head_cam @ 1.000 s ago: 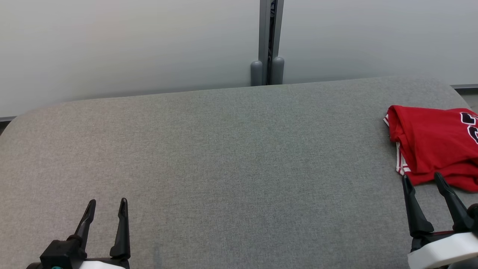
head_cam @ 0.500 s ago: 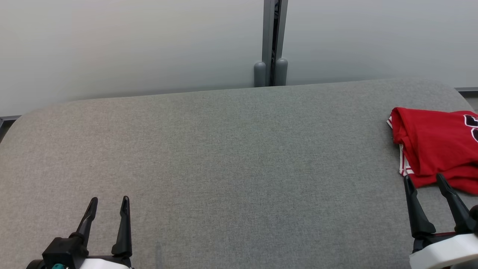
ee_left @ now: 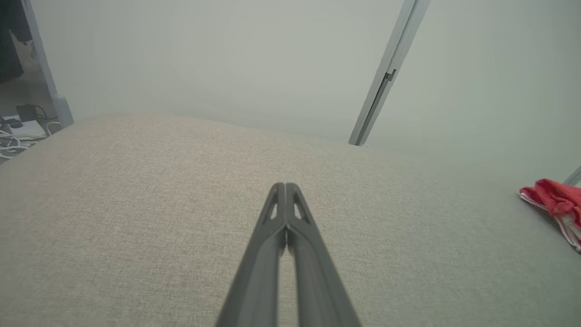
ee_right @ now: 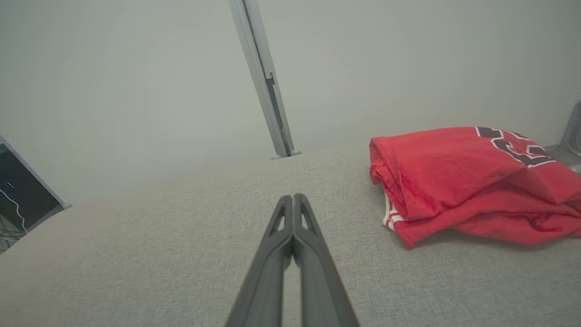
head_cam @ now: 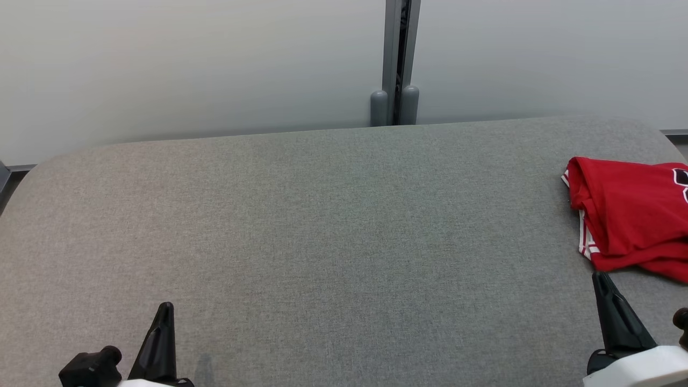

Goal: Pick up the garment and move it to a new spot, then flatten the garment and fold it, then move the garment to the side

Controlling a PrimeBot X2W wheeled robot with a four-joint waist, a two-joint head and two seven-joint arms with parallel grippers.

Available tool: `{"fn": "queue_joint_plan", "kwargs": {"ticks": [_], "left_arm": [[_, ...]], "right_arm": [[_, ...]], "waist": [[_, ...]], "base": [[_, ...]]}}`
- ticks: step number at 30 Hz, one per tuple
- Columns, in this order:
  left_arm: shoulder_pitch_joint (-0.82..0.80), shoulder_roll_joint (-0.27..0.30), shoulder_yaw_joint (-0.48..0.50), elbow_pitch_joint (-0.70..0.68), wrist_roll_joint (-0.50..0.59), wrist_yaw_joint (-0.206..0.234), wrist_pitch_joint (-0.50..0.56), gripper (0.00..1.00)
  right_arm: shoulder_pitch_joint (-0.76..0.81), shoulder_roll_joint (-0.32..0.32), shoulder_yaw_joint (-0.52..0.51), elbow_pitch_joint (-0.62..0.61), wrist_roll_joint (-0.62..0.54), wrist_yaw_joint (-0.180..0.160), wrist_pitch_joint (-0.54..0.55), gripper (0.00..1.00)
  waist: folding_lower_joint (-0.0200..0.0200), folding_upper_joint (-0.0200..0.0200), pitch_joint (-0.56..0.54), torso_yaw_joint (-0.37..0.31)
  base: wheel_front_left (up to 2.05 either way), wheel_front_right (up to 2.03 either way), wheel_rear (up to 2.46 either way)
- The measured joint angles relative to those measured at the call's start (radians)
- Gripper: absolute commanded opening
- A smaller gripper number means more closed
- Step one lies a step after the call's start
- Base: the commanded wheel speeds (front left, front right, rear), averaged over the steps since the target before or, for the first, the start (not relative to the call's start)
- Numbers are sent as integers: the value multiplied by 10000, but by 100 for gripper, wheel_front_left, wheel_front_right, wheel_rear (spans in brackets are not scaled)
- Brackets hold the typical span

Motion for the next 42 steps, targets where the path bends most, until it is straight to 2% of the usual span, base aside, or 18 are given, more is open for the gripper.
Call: {"fn": "queue_joint_plan", "kwargs": {"ticks": [21,42], "left_arm": [[-267,-284,558,224,-3212,-608,516,0],[-624,-552,1047,332,-5712,-1093,949,0]], "right_arm": [[-591,63,-40,848,3407,-2,382,0],[-1064,119,-65,1507,6100,-4,702,0]], "waist": [[0,0,-11,46],[1,0,-21,91]], "base": [[0,0,0],[0,0,0]]}}
